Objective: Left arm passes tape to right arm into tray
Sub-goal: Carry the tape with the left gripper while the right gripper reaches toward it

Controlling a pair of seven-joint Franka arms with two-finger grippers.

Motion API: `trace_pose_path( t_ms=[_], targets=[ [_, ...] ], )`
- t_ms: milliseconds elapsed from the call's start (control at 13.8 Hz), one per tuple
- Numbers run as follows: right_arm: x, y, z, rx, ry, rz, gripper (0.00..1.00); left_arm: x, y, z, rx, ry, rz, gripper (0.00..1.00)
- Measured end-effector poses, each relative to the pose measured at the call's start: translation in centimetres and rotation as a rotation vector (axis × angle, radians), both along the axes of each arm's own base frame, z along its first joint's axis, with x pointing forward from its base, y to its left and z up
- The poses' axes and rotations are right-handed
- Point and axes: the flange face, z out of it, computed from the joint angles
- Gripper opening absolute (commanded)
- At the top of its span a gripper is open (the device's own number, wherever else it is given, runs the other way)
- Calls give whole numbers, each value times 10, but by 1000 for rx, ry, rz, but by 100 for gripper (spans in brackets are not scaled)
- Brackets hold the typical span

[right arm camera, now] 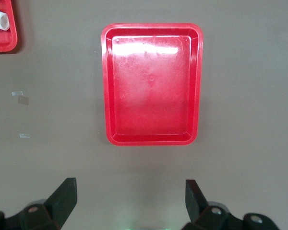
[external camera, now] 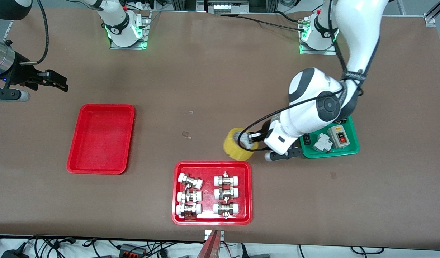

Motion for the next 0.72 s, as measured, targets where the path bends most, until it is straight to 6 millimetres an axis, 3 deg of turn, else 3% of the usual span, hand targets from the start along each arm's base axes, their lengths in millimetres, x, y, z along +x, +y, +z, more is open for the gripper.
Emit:
trace_pose_path(
  t_ms=[289, 506, 723],
  targets=[
    [0, 5, -3, 38, 13, 26, 100, -20, -72, -14, -172, -15, 82, 0],
    [1, 16, -8, 159, 31, 59, 100, -42, -123, -12, -255, 26, 73, 0],
    [11, 39, -26, 372, 57, 98, 100, -60, -154, -4, -276, 40, 59, 1]
  ],
)
